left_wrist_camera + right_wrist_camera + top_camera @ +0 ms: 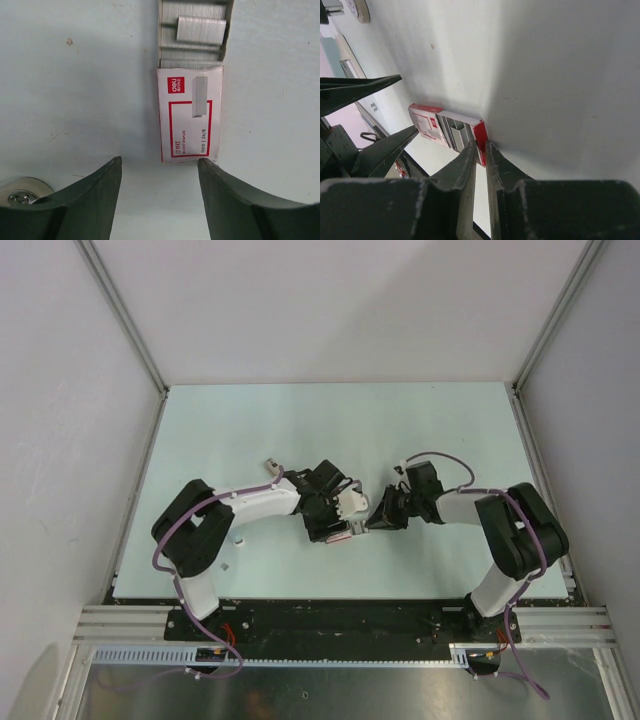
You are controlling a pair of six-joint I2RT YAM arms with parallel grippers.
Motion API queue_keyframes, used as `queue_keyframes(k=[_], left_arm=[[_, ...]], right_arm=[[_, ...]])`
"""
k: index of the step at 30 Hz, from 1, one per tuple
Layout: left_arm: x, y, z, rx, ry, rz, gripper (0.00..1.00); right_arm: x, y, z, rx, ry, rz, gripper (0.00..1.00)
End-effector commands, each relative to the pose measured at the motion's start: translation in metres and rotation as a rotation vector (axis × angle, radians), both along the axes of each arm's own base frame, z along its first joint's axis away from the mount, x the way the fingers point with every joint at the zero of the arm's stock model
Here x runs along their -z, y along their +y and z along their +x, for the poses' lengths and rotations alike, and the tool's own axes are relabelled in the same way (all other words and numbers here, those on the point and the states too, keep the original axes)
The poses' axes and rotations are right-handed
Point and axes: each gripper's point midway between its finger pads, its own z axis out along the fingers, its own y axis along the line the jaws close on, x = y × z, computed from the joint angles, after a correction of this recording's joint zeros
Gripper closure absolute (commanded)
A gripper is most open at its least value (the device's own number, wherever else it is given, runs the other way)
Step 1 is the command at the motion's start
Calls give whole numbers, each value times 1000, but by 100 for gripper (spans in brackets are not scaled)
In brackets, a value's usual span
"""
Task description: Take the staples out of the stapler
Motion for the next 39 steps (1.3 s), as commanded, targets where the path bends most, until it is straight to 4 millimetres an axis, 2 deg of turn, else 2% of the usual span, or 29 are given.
queue_keyframes(k=[1,17,21,25,29,33,39], left_arm=[[-5,-13,8,22,-34,-25,33],[-1,-10,4,38,-41,-6,33],[-1,-12,4,41,-43,-7,33],[-1,-12,2,45,-47,-3,34],[1,-9,1,47,-49,8,35],[1,-8,2,49,-55,13,39],[-2,-7,3,48,-68,13,49]], right_arm=[[4,14,-6,-18,-1,-2,83],[-7,61,-19,-118,-18,68,81],[-8,67,-24,-137,-4,91,79],[-8,62,-26,-137,1,72,76],[-7,49,-25,-126,8,38,68],[0,34,-28,-118,27,-17,57],[13,6,-39,-107,71,-138,48]])
